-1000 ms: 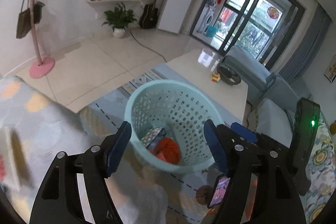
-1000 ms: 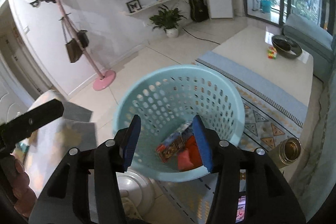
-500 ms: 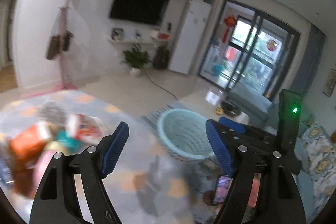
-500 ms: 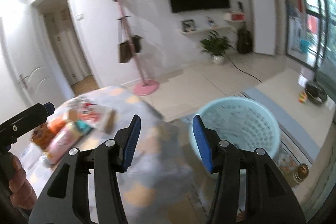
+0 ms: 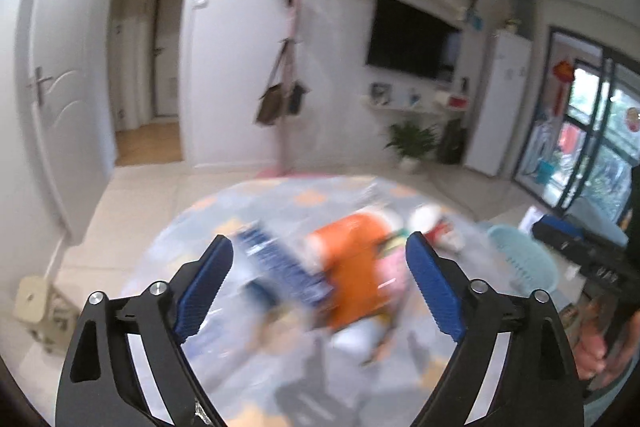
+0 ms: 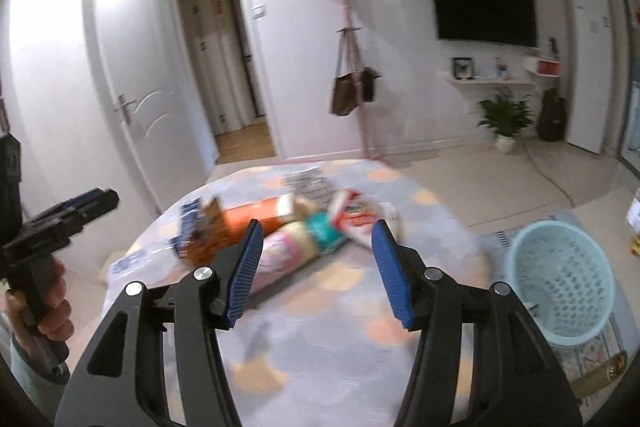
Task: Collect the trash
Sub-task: 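Grasp the orange snack bag with the right tool while the left tool grasps the plastic bottle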
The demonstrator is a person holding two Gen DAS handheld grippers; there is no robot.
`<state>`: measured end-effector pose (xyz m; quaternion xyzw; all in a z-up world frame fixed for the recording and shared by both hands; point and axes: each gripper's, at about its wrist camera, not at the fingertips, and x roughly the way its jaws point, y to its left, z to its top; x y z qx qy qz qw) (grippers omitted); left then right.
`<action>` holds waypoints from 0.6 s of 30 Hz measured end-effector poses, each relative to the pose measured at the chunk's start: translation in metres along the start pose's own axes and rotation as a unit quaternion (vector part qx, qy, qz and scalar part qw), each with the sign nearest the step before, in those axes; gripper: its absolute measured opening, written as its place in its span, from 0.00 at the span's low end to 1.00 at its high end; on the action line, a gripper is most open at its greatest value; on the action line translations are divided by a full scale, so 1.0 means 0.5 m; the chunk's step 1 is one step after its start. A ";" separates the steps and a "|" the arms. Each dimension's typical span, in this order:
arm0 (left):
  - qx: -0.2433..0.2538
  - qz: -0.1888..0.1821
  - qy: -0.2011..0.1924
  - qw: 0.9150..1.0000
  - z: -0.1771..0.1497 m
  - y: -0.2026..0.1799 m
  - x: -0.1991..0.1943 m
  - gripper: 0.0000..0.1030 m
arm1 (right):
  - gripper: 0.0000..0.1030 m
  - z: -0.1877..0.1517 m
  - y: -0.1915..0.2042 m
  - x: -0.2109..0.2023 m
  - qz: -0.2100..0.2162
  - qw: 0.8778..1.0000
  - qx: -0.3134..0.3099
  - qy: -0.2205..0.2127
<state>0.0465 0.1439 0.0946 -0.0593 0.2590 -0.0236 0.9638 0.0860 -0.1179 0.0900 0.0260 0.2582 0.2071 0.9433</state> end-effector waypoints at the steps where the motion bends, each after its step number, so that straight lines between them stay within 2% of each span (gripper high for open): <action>1: -0.001 0.016 0.005 1.000 -0.006 0.019 0.002 0.84 | 0.53 -0.003 0.014 0.009 0.007 1.000 -0.002 0.004; 2: -0.003 0.033 0.009 0.999 -0.012 0.045 0.003 0.84 | 0.60 -0.009 0.037 0.022 0.012 1.000 -0.006 0.011; 3: -0.006 0.048 0.020 0.999 -0.022 0.072 0.010 0.84 | 0.63 -0.010 0.055 0.034 0.015 1.000 -0.010 0.016; 7: -0.008 0.069 0.069 0.995 -0.062 0.158 0.041 0.85 | 0.65 -0.012 0.113 0.082 0.044 0.998 -0.007 0.036; 11: -0.002 0.041 0.127 0.991 -0.095 0.202 0.084 0.85 | 0.65 -0.016 0.164 0.140 0.063 0.996 -0.010 0.065; 15: 0.008 0.034 0.145 0.989 -0.112 0.210 0.115 0.85 | 0.65 -0.024 0.207 0.200 0.066 0.994 -0.016 0.089; 18: 0.011 0.016 0.157 0.987 -0.122 0.208 0.132 0.85 | 0.63 -0.032 0.221 0.232 0.046 0.994 -0.022 0.097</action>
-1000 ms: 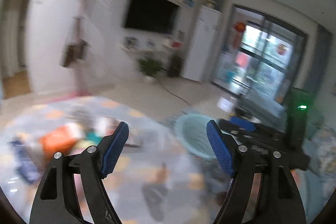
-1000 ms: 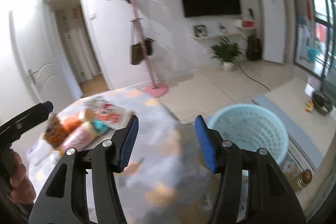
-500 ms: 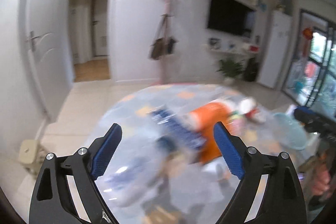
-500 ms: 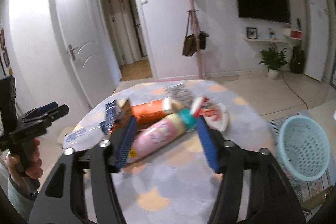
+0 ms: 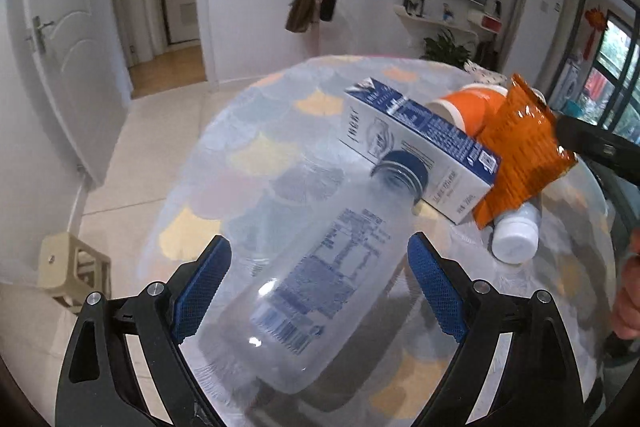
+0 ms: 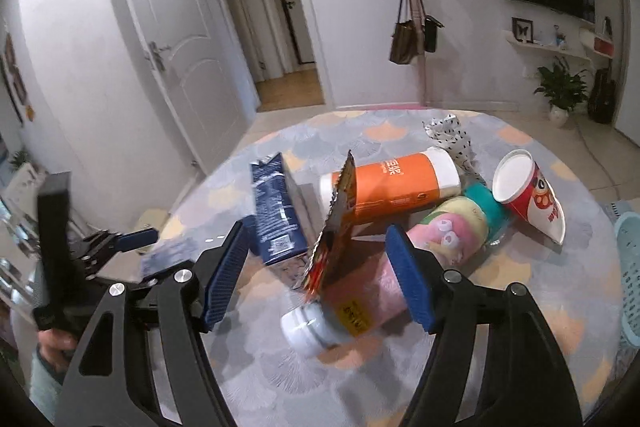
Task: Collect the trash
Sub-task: 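Grasp the orange snack bag with the right tool while the left tool grasps the plastic bottle, then carry both items over the blue basket and open both tools to drop them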
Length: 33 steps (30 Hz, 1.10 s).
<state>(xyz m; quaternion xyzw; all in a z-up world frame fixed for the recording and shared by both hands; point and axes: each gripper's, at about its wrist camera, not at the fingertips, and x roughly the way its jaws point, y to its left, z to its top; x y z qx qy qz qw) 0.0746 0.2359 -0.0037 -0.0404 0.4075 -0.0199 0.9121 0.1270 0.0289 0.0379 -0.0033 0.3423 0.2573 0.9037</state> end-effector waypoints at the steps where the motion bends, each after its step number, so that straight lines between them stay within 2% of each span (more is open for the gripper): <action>1: 0.004 -0.005 0.003 1.000 -0.004 -0.004 0.004 0.85 | 0.56 -0.002 0.003 0.012 -0.002 1.000 -0.002 0.005; 4: 0.023 -0.008 0.008 1.000 -0.018 -0.016 0.011 0.85 | 0.45 -0.004 -0.001 0.042 0.009 1.000 0.004 0.022; 9: 0.055 0.042 0.017 0.997 -0.032 -0.045 0.029 0.82 | 0.29 -0.016 -0.004 0.077 0.016 0.999 0.007 0.045; 11: 0.061 0.051 0.021 0.997 -0.031 -0.053 0.032 0.73 | 0.23 -0.019 -0.003 0.081 0.016 0.999 0.006 0.045; 14: 0.060 0.056 0.033 0.996 -0.034 -0.056 0.038 0.64 | 0.09 -0.020 -0.001 0.076 0.019 0.999 0.000 0.043; 16: 0.054 0.055 0.033 0.996 -0.035 -0.056 0.034 0.60 | 0.04 -0.022 0.001 0.072 0.020 0.999 -0.003 0.043; 20: 0.032 0.052 0.018 0.998 -0.036 -0.055 0.019 0.55 | 0.02 -0.021 -0.002 0.051 0.024 0.999 -0.008 0.032; 25: 0.012 0.019 -0.028 0.999 -0.030 -0.069 -0.030 0.54 | 0.02 -0.011 -0.004 -0.006 0.021 1.000 -0.022 -0.004; 33: 0.025 -0.020 -0.100 0.994 0.006 -0.150 -0.111 0.54 | 0.02 0.006 -0.024 -0.104 0.013 0.998 -0.029 -0.056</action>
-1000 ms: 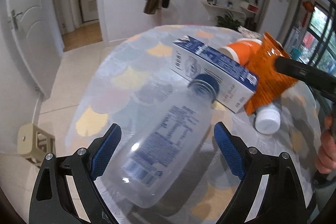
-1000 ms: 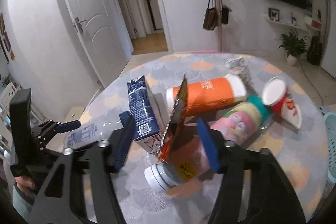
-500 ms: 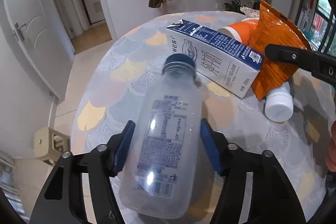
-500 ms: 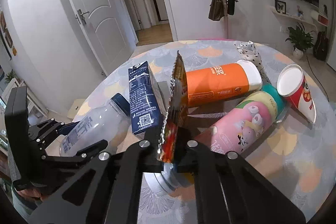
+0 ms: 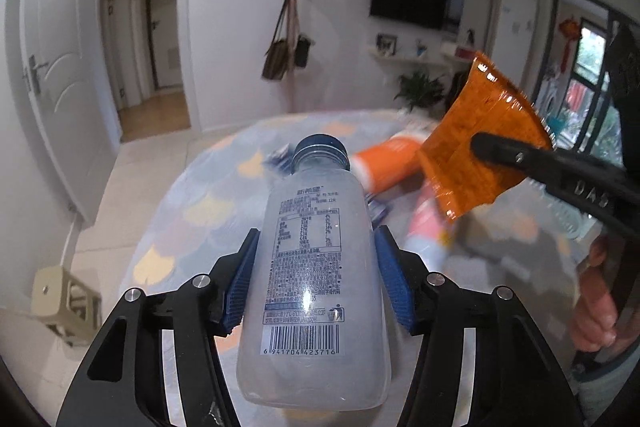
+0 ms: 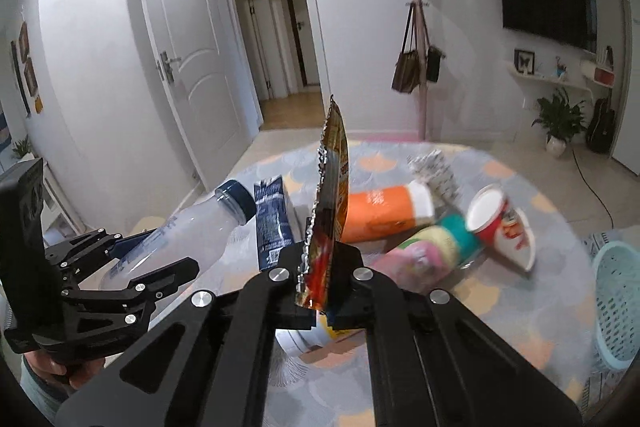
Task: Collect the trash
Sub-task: 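Carry both items over the blue basket and open both tools to drop them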
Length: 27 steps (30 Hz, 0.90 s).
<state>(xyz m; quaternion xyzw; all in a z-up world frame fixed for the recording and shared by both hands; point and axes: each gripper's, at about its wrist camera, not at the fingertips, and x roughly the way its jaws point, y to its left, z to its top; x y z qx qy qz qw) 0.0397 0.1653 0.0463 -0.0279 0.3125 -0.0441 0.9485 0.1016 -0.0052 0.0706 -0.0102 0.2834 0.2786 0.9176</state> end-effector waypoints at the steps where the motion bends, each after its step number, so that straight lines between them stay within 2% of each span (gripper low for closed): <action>1: 0.002 -0.006 -0.006 1.000 0.008 -0.010 -0.002 0.54 | 0.02 0.002 -0.008 -0.016 -0.003 1.000 0.002 -0.008; 7: 0.021 -0.055 -0.054 0.997 0.057 -0.110 -0.017 0.54 | 0.02 0.000 -0.072 -0.099 -0.034 0.998 0.015 -0.042; 12: 0.037 -0.102 -0.066 0.992 0.093 -0.207 0.010 0.54 | 0.02 -0.003 -0.150 -0.157 -0.063 0.995 0.040 -0.063; 18: 0.059 -0.152 -0.060 0.985 0.122 -0.335 0.065 0.54 | 0.02 -0.030 -0.282 -0.233 -0.104 0.987 0.089 -0.088; 27: 0.071 -0.210 -0.022 0.975 0.151 -0.510 0.180 0.54 | 0.02 -0.107 -0.505 -0.322 -0.164 0.965 0.177 -0.106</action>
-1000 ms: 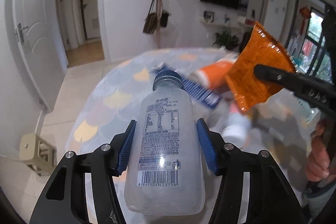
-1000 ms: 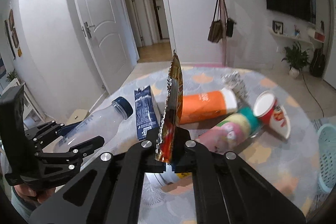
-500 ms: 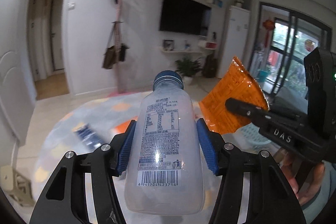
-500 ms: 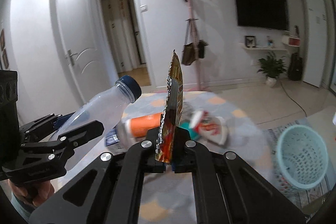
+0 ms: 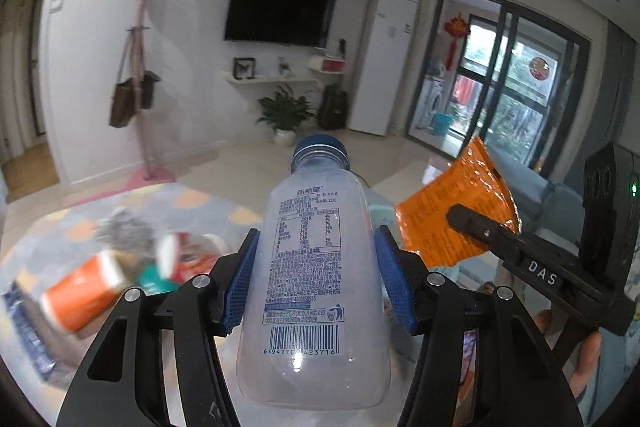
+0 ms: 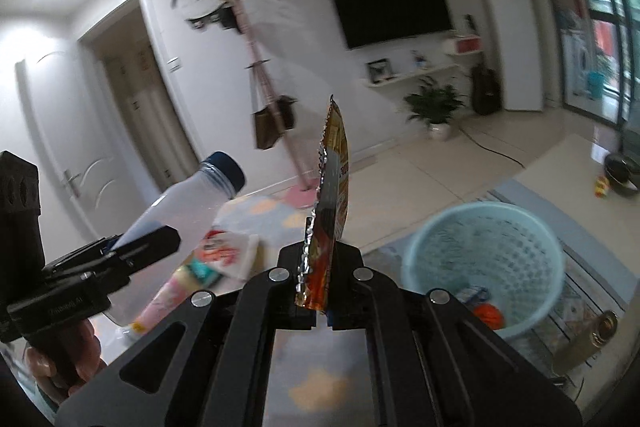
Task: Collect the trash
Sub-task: 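Carry both items over the blue basket and open both tools to drop them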
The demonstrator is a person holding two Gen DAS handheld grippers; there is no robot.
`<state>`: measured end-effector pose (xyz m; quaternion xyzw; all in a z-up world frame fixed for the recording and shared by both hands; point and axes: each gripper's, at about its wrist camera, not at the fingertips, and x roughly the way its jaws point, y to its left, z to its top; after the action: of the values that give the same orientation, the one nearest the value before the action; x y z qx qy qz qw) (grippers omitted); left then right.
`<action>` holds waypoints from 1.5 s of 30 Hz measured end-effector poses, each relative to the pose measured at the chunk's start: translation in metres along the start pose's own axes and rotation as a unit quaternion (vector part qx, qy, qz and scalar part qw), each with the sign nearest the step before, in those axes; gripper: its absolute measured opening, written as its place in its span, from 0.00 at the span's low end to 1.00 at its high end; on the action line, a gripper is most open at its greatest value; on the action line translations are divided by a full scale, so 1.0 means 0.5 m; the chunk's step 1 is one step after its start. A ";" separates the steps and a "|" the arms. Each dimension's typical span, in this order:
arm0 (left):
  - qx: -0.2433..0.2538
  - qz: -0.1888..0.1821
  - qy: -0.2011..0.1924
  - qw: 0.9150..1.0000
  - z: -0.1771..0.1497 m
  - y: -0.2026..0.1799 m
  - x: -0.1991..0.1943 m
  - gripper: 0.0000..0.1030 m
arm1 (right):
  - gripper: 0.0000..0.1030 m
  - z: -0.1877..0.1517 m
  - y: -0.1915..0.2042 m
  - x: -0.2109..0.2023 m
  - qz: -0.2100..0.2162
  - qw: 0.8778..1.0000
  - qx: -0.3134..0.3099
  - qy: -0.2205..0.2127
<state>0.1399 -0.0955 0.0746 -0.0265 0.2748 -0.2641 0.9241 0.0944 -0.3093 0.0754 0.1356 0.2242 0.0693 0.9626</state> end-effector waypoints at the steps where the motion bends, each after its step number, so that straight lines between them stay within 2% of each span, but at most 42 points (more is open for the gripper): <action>1: 0.001 -0.005 0.003 1.000 0.003 -0.009 0.017 0.54 | 0.02 0.001 -0.027 0.000 -0.012 1.000 0.006 -0.003; 9: 0.015 -0.043 0.033 0.998 0.023 -0.097 0.164 0.54 | 0.02 -0.009 -0.178 0.035 -0.094 0.995 0.043 -0.004; 16: 0.008 -0.068 0.093 0.993 0.016 -0.136 0.317 0.54 | 0.02 -0.048 -0.292 0.123 -0.136 0.985 0.093 0.040; 20: 0.007 -0.073 0.133 0.988 -0.007 -0.146 0.400 0.54 | 0.02 -0.073 -0.328 0.169 -0.162 0.978 0.108 0.072; 24: -0.003 -0.084 0.167 0.982 -0.024 -0.139 0.451 0.54 | 0.03 -0.092 -0.352 0.198 -0.177 0.972 0.120 0.095; 25: -0.006 -0.083 0.173 0.981 -0.025 -0.137 0.458 0.55 | 0.06 -0.092 -0.353 0.201 -0.178 0.971 0.122 0.098; 27: -0.016 -0.091 0.171 0.981 -0.022 -0.133 0.458 0.61 | 0.14 -0.095 -0.360 0.206 -0.173 0.971 0.130 0.102; 29: -0.016 -0.095 0.160 0.983 -0.016 -0.127 0.441 0.70 | 0.32 -0.093 -0.362 0.204 -0.171 0.971 0.135 0.099; 31: -0.011 -0.090 0.150 0.984 -0.013 -0.129 0.430 0.71 | 0.38 -0.095 -0.363 0.195 -0.170 0.971 0.138 0.092; 37: -0.016 -0.097 0.124 0.987 0.002 -0.132 0.370 0.71 | 0.38 -0.090 -0.348 0.173 -0.161 0.974 0.135 0.086; 45: -0.010 -0.086 0.070 0.994 0.019 -0.104 0.235 0.71 | 0.38 -0.062 -0.253 0.124 -0.135 0.984 0.098 0.066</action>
<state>0.2034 -0.2001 0.0349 -0.0408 0.3379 -0.3415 0.8761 0.1450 -0.4106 -0.0138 0.1932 0.3091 -0.0750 0.9282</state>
